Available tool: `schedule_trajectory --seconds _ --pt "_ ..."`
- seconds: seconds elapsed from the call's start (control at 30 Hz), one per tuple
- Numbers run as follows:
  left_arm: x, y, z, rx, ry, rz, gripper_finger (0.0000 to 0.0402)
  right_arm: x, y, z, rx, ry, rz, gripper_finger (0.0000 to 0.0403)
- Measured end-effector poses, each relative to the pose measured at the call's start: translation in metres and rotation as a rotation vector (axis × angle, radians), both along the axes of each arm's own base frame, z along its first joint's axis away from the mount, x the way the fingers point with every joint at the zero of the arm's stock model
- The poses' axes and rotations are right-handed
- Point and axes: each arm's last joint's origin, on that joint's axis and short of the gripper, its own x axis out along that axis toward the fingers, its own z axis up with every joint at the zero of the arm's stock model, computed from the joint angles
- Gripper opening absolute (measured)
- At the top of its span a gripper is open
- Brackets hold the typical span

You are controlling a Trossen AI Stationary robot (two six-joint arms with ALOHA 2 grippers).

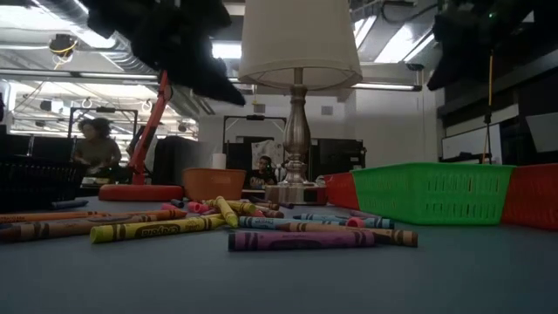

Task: Sort crayons
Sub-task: Put the gray crayon into the transparent bin

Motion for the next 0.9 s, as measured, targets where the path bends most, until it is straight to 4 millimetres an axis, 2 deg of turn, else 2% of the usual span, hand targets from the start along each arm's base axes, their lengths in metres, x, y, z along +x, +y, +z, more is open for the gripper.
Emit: schedule_trajectory --seconds 0.43,0.67,0.9 --pt "0.008 0.024 -0.032 -0.075 0.212 0.003 0.0104 0.047 0.054 0.005 -0.083 -0.084 0.236 0.0049" --pt "0.014 0.032 -0.053 -0.039 0.289 -0.054 0.0104 0.070 0.083 -0.010 -0.092 0.005 0.294 0.0049" --pt "0.016 0.039 -0.069 -0.040 0.347 -0.038 0.0104 0.096 0.110 -0.029 -0.090 0.074 0.403 0.0049"
